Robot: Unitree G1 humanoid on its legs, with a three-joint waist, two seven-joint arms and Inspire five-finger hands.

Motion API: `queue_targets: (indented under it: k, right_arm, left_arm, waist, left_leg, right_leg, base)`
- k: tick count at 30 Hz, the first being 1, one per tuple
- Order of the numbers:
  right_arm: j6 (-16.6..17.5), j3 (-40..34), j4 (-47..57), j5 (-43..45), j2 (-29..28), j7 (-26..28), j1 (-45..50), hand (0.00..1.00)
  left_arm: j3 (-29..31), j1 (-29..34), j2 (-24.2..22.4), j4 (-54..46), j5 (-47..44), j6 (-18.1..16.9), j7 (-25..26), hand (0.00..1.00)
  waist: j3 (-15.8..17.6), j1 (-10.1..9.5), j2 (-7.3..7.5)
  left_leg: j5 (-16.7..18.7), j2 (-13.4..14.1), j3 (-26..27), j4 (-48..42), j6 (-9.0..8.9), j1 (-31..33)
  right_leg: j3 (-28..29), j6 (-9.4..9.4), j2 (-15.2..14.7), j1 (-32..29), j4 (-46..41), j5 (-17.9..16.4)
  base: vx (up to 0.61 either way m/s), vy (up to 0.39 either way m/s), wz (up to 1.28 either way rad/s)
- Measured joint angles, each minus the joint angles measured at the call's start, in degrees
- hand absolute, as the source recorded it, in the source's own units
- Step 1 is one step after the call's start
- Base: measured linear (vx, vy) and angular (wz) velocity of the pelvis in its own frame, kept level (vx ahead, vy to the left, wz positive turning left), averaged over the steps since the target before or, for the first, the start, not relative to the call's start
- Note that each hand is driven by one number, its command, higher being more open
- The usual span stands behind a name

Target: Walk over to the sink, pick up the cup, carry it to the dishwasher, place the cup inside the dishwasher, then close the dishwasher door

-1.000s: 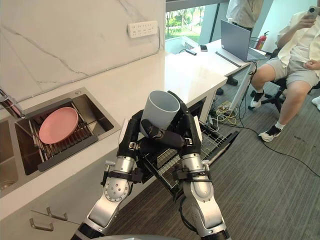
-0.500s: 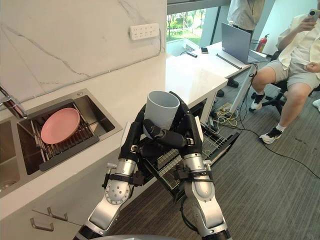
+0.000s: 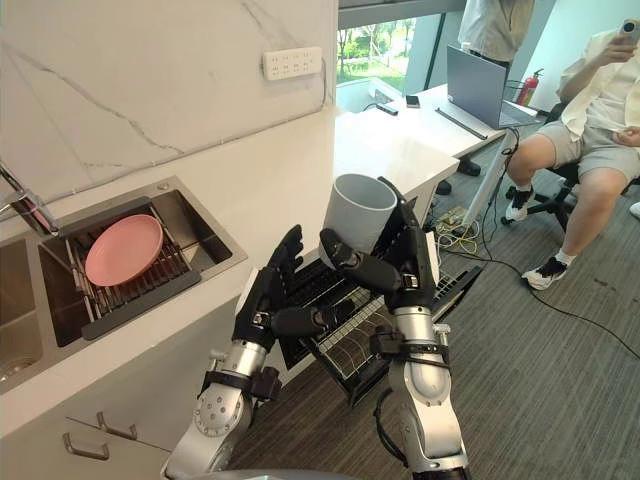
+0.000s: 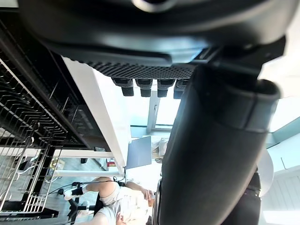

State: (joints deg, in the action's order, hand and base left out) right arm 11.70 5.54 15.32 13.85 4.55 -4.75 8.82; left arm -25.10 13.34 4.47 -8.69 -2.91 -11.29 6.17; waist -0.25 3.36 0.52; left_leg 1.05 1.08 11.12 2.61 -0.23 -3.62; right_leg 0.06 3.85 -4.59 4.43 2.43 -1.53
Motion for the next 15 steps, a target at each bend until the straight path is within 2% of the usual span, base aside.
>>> queue_targets:
  k: [6, 15]
  right_arm:
    - [0.0, -3.2, 0.0, 0.0, 0.0, 0.5, 1.4, 0.00]
    - [0.0, -5.5, -1.8, 0.0, 0.0, 1.8, 5.2, 0.00]
  left_arm:
    - [0.2, 1.9, 1.2, 8.7, -1.2, 0.5, -3.5, 1.00]
    - [4.8, 4.6, 1.2, 19.5, -0.3, 1.0, -6.4, 1.00]
  waist:
    - [0.0, -0.16, 0.07]
    - [0.4, -0.31, 0.63]
  left_leg:
    - [0.0, 0.0, 0.0, 0.1, 0.00, 0.2]
    - [0.0, 0.2, 0.1, 0.3, -0.01, 0.2]
  right_leg:
    - [0.0, 0.01, 0.0, -0.2, 0.0, 0.0]
    - [0.0, 0.01, -0.1, -0.3, 0.1, -0.1]
  base:
    - [0.00, 0.000, 0.00]
    - [0.00, 0.000, 0.00]
